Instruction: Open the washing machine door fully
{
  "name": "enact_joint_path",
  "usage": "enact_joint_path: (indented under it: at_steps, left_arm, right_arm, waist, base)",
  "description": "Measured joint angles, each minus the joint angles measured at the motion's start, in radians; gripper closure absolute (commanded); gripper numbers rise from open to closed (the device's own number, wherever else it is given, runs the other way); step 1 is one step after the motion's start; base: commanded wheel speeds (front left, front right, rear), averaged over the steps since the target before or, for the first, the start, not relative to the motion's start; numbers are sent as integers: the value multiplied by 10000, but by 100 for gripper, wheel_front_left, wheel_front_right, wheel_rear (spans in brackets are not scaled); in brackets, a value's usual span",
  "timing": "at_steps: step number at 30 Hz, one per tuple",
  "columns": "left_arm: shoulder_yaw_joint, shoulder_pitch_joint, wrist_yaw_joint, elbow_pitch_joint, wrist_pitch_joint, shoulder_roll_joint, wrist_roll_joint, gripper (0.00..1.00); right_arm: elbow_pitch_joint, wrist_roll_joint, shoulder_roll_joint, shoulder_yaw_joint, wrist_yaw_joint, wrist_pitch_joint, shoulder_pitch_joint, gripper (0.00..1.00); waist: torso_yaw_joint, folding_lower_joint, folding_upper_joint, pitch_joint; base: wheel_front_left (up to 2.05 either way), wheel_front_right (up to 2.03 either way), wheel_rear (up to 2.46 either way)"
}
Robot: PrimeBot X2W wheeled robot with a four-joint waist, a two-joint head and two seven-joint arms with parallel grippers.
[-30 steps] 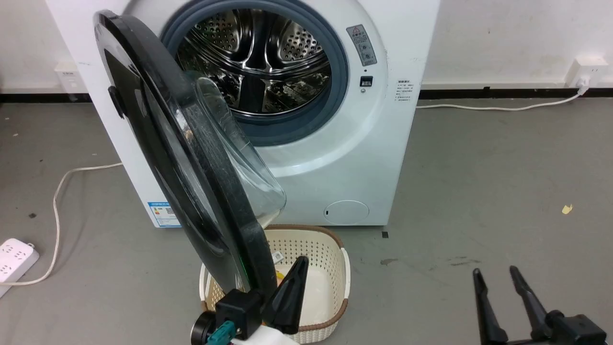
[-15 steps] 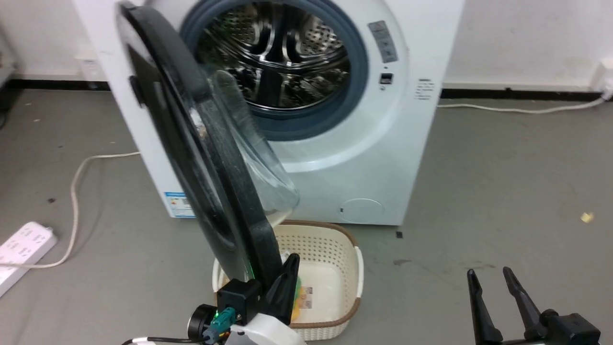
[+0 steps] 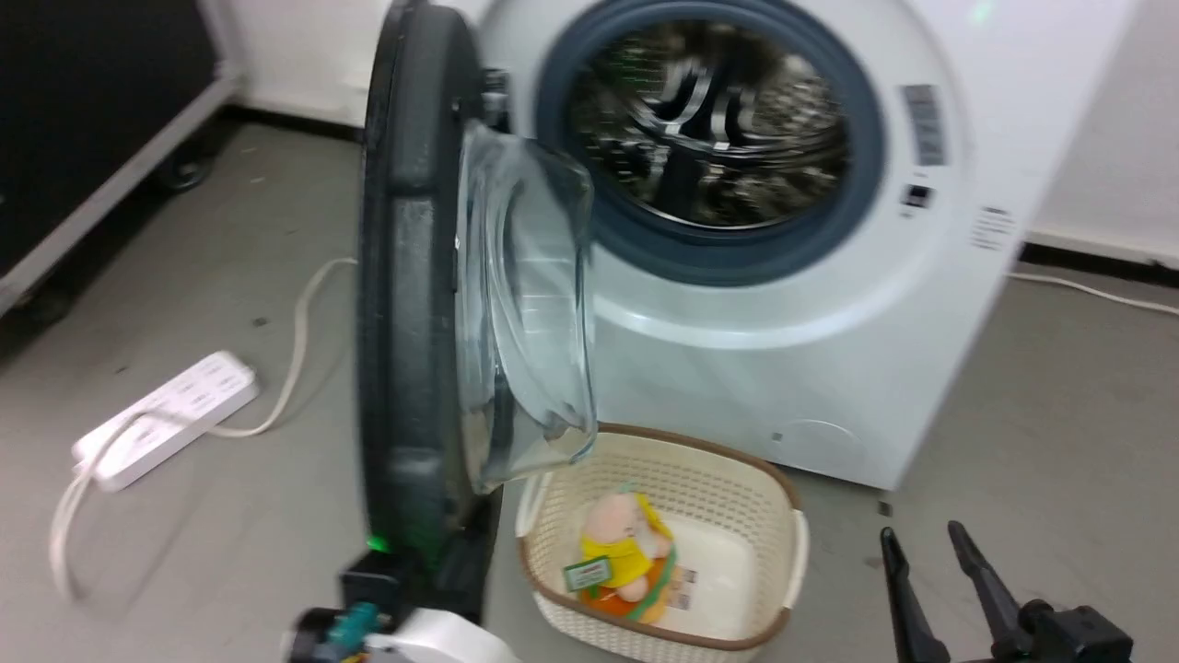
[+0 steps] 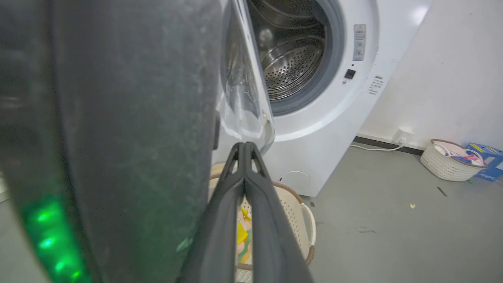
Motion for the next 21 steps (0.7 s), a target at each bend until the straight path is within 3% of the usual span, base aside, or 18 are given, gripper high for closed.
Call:
enact_joint_path:
  at_steps: [8, 21]
  left_arm:
    - [1141, -70, 368, -182, 105, 963, -366, 100]
    - [3064, -1724, 522, 698, 359, 2510, -1168, 100]
  right_arm:
    - [35, -29, 4, 211, 0, -2, -11, 0]
    - [-84, -81, -857, 380, 0, 0, -564, 0]
  waist:
    - [979, -1, 0, 288]
    - [1135, 2, 0, 2159]
  base:
    - [0, 0, 0]
    - [0, 0, 0]
